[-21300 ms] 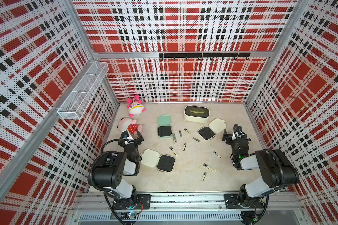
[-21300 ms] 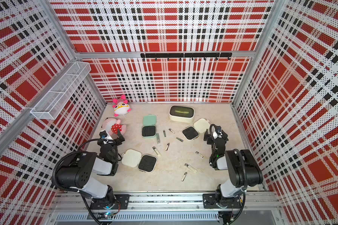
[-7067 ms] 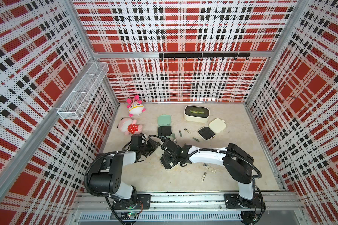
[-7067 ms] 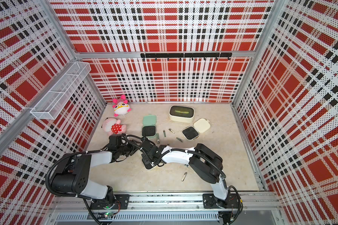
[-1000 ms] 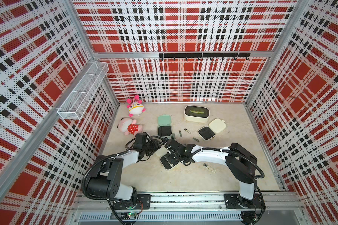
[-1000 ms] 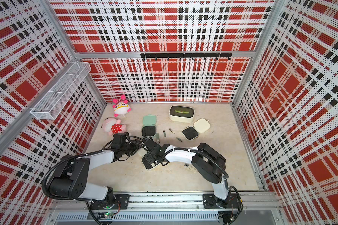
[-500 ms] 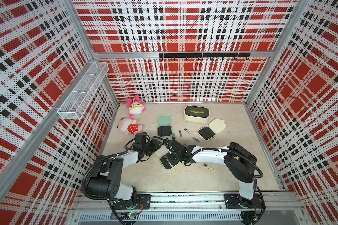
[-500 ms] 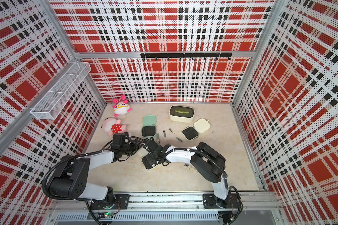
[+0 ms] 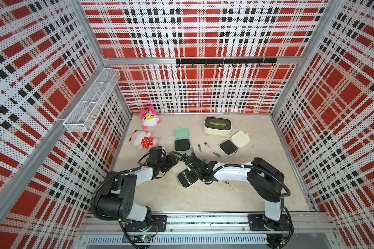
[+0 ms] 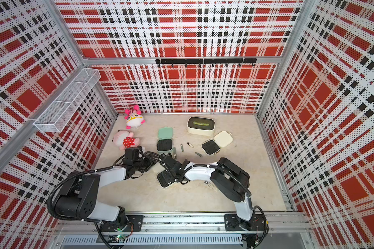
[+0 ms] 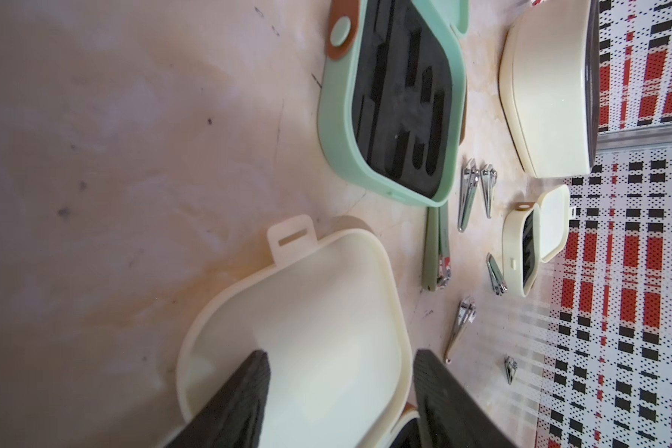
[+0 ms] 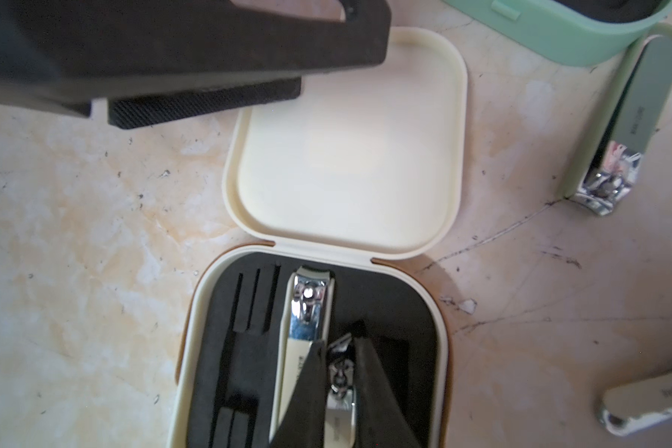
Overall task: Organize nail clipper sets
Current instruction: Place the nail clipper in the storage box.
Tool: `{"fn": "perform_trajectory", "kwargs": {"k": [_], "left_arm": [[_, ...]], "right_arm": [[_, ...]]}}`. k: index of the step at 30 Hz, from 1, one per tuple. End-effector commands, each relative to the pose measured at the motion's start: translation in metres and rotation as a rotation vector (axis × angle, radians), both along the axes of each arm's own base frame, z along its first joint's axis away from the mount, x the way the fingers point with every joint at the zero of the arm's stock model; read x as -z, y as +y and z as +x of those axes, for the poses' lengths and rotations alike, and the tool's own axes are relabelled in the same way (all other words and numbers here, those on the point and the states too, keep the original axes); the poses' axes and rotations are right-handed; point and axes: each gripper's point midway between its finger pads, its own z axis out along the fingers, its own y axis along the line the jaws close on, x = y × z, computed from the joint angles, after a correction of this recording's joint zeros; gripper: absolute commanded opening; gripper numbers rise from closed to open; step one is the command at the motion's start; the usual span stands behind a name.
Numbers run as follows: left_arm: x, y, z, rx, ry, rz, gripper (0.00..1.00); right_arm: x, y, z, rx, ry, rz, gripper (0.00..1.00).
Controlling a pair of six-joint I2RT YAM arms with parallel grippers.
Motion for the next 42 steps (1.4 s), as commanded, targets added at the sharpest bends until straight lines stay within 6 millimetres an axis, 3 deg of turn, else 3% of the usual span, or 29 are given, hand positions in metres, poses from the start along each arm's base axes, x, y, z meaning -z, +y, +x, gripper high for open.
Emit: {"fn": "perform_trajectory", "kwargs": {"k": [1, 19, 42], "left_arm": [[0.021, 0.006, -0.014, -0.003, 0.075, 0.023, 0.65], [0.023, 0.005, -0.016, 0.0, 0.077, 0.018, 0.65], [0.025, 0.004, -0.017, 0.007, 0.084, 0.019, 0.65]], "right_arm": [[0.019, -0.015, -0.006, 0.006, 0.032, -0.057, 0.14], [0.015, -0.014, -0.005, 0.026, 0.029, -0.043, 0.24], [-0.012, -0.013, 0.003, 0.046, -0.022, -0.021, 0.36]]}}
